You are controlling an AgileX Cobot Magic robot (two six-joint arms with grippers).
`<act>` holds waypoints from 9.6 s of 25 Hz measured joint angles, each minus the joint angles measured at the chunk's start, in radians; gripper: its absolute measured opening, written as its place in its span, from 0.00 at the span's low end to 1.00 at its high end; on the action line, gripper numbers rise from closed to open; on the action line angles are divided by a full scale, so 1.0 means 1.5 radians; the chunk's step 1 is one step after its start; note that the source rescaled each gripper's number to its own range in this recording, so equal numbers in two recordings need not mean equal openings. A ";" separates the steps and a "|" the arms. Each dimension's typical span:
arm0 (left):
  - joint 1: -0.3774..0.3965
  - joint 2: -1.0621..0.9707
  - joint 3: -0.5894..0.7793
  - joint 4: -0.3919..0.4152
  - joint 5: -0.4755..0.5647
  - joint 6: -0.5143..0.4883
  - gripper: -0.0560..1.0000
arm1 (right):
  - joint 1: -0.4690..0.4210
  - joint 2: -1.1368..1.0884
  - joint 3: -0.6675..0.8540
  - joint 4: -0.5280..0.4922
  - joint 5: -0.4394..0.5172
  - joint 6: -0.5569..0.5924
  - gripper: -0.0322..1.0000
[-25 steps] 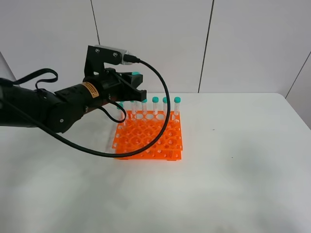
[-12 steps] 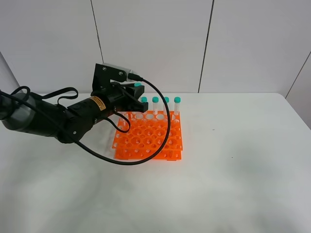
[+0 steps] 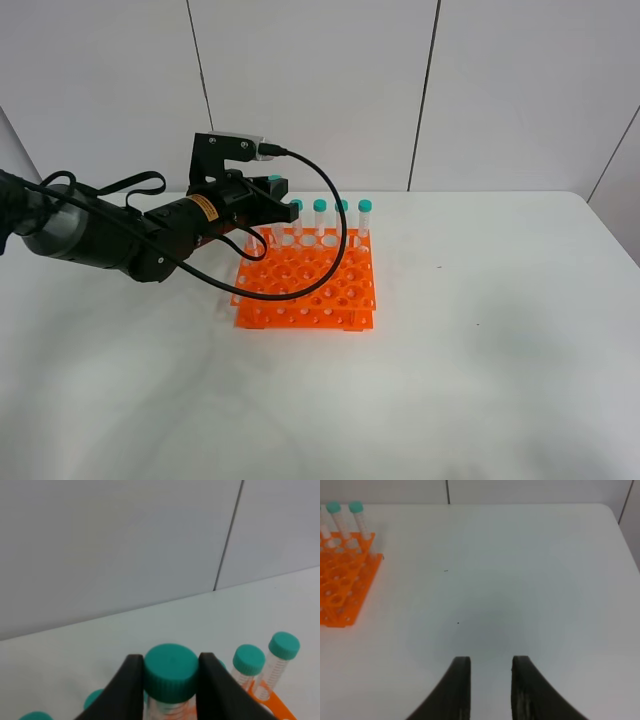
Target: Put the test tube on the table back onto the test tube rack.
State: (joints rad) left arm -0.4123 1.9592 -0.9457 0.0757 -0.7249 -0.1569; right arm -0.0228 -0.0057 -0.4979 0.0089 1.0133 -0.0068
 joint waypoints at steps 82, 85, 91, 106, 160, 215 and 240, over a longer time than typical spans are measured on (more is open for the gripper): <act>0.013 0.080 0.016 0.019 0.000 -0.043 0.05 | 0.000 0.000 0.000 0.000 0.000 0.000 0.32; 0.013 0.080 0.016 0.018 0.001 -0.040 0.05 | 0.000 0.000 0.000 0.000 0.000 0.000 0.32; 0.013 0.080 0.016 0.018 0.001 -0.032 0.05 | 0.000 0.000 0.000 0.000 0.000 0.000 0.32; 0.011 0.077 0.018 0.019 0.028 -0.042 0.12 | 0.000 0.000 0.000 0.000 0.000 0.000 0.32; 0.206 -0.392 0.020 0.041 0.749 -0.006 0.99 | 0.000 0.000 0.000 0.000 0.000 0.000 0.32; 0.206 -1.192 0.262 -0.071 1.301 0.139 1.00 | 0.000 0.000 0.000 0.000 0.000 0.000 0.32; 0.206 -1.310 0.263 -0.071 1.301 0.140 1.00 | 0.000 0.000 0.000 0.000 0.000 0.000 0.32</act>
State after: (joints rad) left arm -0.1030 -0.0055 -0.5518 -0.0309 1.2269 0.0538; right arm -0.0228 -0.0057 -0.4979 0.0096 1.0133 -0.0068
